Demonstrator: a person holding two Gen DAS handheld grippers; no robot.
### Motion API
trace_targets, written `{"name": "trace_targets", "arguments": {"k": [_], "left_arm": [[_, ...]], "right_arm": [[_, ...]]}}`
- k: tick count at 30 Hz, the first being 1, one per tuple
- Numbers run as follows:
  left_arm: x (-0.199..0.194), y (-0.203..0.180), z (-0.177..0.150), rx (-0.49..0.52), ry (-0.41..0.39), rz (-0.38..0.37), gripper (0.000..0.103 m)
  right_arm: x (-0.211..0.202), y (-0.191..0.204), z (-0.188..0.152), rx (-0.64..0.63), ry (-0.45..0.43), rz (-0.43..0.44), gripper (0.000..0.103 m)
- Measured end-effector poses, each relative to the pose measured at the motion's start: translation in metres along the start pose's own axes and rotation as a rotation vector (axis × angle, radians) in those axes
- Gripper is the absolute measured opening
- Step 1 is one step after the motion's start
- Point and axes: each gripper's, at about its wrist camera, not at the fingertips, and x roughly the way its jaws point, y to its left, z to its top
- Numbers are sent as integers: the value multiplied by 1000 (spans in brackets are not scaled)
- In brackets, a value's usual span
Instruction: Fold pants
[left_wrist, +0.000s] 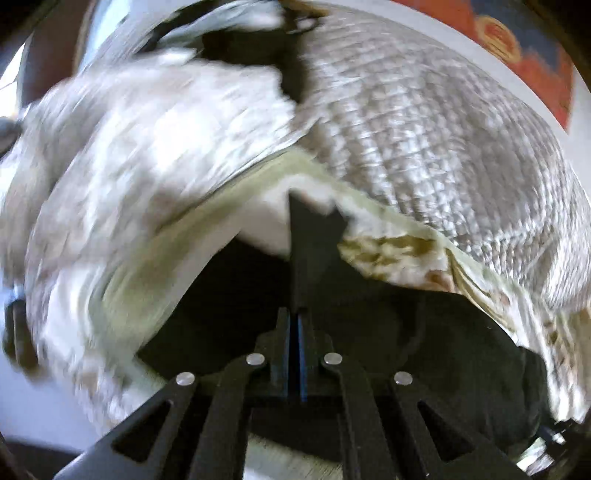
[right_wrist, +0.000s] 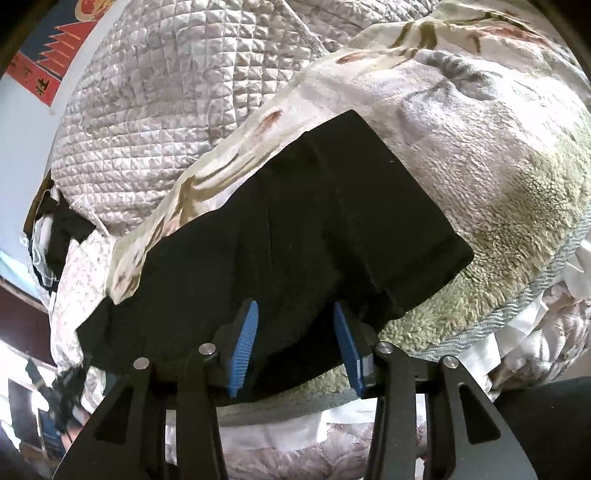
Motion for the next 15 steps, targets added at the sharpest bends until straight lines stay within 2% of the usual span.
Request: {"name": "trace_targets", "arguments": {"k": [5, 7, 9, 12, 15], "left_arm": [[14, 22, -13, -97, 65, -21, 6], [15, 23, -13, -114, 61, -33, 12], [21, 25, -14, -130, 75, -30, 29], [27, 31, -16, -168, 96, -38, 31], [30, 29, -10, -169, 85, -31, 31]], "right_arm": [[-1, 2, -1, 4, -4, -8, 44], [-2, 1, -1, 9, -9, -9, 44], [-3, -1, -2, 20, -17, -9, 44], [-5, -2, -2, 30, -31, -10, 44], [-10, -6, -3, 43, -57, -18, 44]]}}
